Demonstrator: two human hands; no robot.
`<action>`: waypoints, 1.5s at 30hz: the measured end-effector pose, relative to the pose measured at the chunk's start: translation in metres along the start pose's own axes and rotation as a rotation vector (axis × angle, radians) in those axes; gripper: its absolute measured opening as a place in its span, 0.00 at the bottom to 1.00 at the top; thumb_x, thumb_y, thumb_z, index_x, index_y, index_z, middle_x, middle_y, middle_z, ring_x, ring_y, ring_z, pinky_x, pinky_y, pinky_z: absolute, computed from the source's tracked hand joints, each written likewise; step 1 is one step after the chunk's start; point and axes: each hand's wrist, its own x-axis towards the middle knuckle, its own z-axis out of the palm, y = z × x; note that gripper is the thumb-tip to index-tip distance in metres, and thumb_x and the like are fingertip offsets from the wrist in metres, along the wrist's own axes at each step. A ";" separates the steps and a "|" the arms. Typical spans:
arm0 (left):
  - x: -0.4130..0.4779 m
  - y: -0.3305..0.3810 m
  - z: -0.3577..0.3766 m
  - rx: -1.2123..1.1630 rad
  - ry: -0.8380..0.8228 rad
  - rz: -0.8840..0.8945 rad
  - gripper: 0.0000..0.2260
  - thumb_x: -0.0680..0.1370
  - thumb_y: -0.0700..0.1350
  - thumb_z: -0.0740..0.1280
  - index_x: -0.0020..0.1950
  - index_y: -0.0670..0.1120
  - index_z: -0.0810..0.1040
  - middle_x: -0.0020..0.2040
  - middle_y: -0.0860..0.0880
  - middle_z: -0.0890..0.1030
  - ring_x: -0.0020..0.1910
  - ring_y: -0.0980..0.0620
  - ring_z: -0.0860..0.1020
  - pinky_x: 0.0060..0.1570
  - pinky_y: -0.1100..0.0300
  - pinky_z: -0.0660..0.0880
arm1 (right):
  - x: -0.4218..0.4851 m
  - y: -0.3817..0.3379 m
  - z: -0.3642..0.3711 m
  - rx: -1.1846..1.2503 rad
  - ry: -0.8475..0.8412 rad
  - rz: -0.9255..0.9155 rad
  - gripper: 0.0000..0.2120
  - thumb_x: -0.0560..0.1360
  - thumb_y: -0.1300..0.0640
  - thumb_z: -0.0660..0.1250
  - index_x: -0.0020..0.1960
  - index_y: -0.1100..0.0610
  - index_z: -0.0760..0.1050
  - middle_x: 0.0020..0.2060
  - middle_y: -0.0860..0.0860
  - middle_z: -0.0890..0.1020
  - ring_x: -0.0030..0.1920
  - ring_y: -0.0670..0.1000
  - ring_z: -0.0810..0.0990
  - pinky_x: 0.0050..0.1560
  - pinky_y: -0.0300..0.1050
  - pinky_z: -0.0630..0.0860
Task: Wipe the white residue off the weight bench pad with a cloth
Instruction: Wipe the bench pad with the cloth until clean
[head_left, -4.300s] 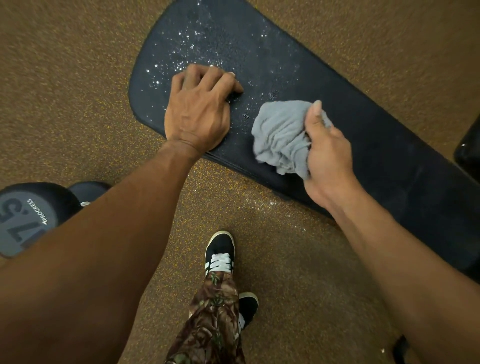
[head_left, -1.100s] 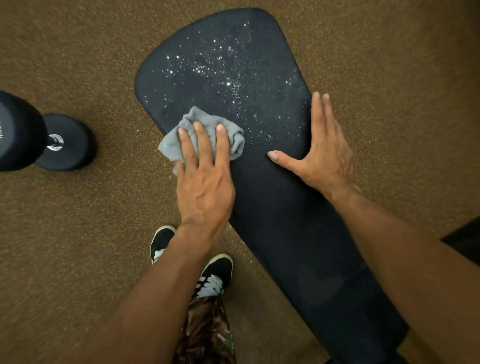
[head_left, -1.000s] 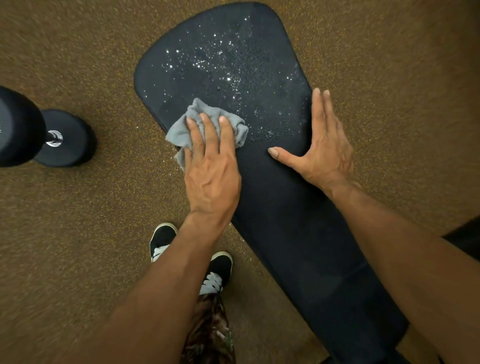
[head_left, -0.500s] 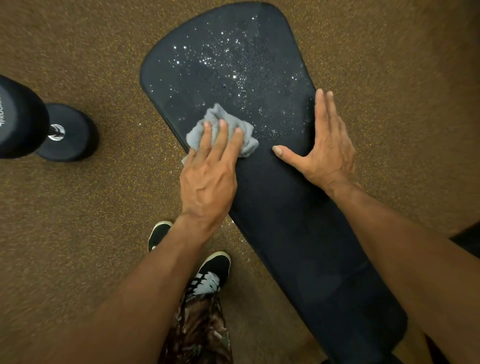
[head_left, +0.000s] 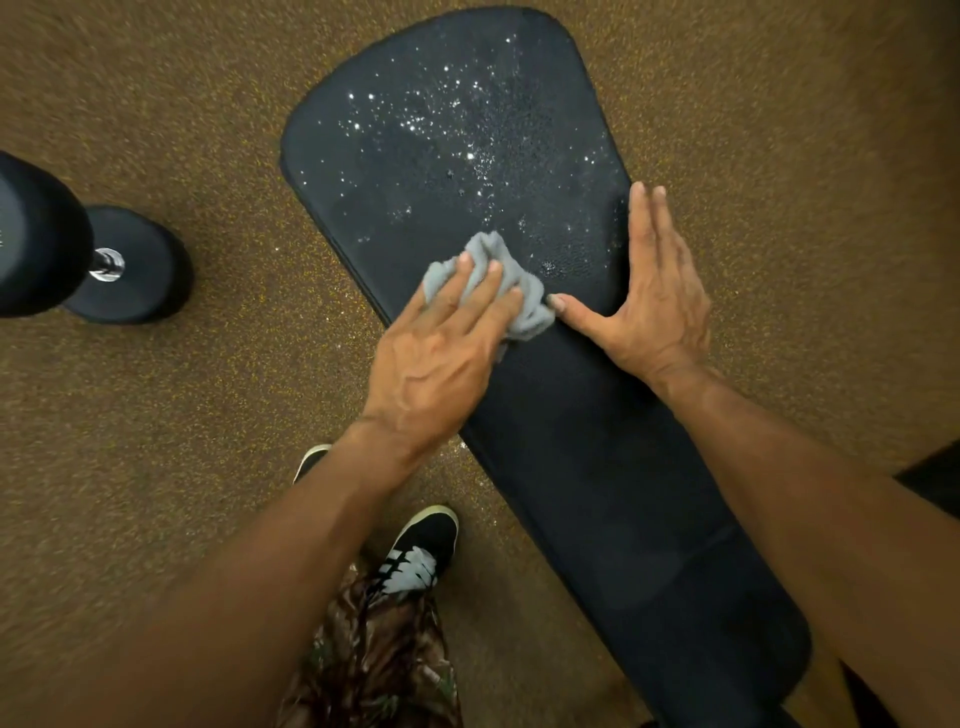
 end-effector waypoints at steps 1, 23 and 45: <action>-0.007 -0.009 -0.004 0.043 -0.009 0.041 0.19 0.82 0.45 0.59 0.73 0.45 0.75 0.73 0.42 0.75 0.73 0.39 0.72 0.70 0.40 0.70 | 0.000 0.000 0.000 0.000 0.003 0.002 0.57 0.66 0.20 0.58 0.82 0.50 0.42 0.82 0.53 0.49 0.80 0.56 0.56 0.76 0.57 0.62; 0.011 0.003 -0.003 0.163 -0.142 -0.186 0.29 0.84 0.63 0.50 0.83 0.54 0.53 0.83 0.41 0.52 0.80 0.32 0.50 0.77 0.34 0.51 | 0.000 0.000 0.002 -0.009 0.002 -0.010 0.56 0.67 0.19 0.55 0.82 0.50 0.43 0.82 0.55 0.49 0.80 0.58 0.55 0.77 0.60 0.59; 0.032 -0.025 0.001 0.138 0.046 -0.028 0.20 0.84 0.39 0.63 0.76 0.40 0.69 0.74 0.35 0.71 0.73 0.33 0.69 0.75 0.44 0.61 | 0.000 0.006 0.005 0.035 0.062 -0.016 0.53 0.69 0.21 0.55 0.82 0.51 0.43 0.82 0.54 0.49 0.80 0.57 0.54 0.77 0.59 0.58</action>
